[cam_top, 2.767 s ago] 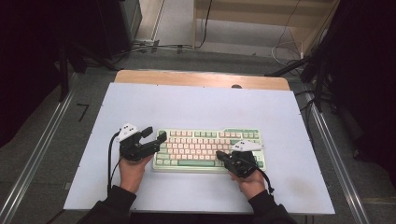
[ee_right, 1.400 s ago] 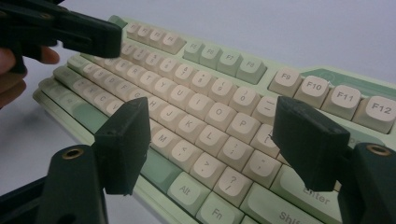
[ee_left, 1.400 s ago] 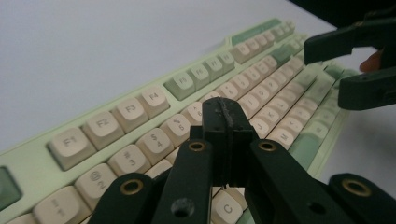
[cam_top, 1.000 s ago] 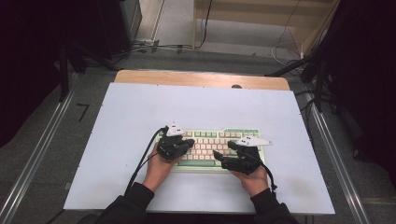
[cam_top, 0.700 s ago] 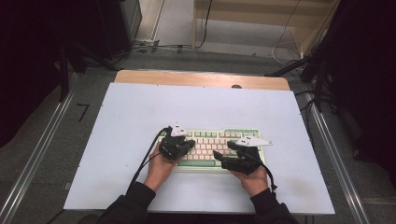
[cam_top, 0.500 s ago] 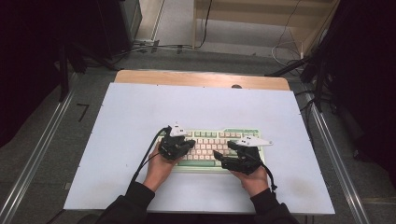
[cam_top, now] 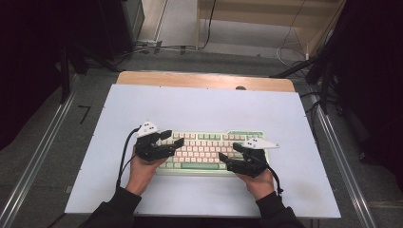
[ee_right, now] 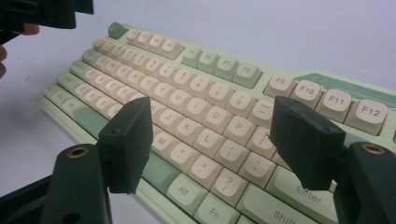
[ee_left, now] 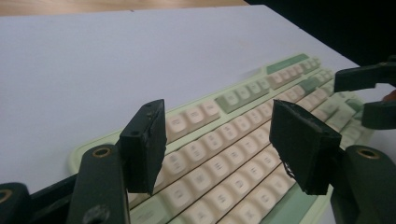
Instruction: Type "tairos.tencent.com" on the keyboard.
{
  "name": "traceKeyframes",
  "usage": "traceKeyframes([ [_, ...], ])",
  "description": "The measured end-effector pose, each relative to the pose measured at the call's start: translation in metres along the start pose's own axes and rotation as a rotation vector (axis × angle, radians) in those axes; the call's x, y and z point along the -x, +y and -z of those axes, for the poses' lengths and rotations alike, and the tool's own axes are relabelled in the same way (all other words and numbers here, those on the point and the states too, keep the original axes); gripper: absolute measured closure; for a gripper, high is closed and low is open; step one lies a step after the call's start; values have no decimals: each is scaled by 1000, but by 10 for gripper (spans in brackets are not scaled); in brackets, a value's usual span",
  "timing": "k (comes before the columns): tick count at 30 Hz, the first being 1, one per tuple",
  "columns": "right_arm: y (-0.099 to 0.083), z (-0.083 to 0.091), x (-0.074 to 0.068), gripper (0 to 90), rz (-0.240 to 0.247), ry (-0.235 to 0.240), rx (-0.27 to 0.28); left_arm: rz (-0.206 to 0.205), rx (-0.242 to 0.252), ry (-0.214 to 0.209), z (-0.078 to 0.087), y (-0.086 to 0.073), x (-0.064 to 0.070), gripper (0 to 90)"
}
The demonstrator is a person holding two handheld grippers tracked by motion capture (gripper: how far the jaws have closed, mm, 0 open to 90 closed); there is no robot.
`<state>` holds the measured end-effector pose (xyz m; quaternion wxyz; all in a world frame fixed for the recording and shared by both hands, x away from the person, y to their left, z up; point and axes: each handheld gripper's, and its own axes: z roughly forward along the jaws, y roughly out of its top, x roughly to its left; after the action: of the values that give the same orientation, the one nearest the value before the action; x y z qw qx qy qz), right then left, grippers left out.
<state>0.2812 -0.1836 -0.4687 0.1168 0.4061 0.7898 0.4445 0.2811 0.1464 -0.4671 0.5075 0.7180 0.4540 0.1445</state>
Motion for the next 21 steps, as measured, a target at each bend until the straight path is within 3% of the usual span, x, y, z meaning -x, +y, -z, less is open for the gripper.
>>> traceKeyframes([
  [8, 0, 1, 1, 283, -4, -5, 3, 48, 50, 48, 14, -13, -16, 391],
  [21, 0, 0, 0, 283, -4, -3, 0, 30, 41, 31, 9, -16, -12, 433],
])
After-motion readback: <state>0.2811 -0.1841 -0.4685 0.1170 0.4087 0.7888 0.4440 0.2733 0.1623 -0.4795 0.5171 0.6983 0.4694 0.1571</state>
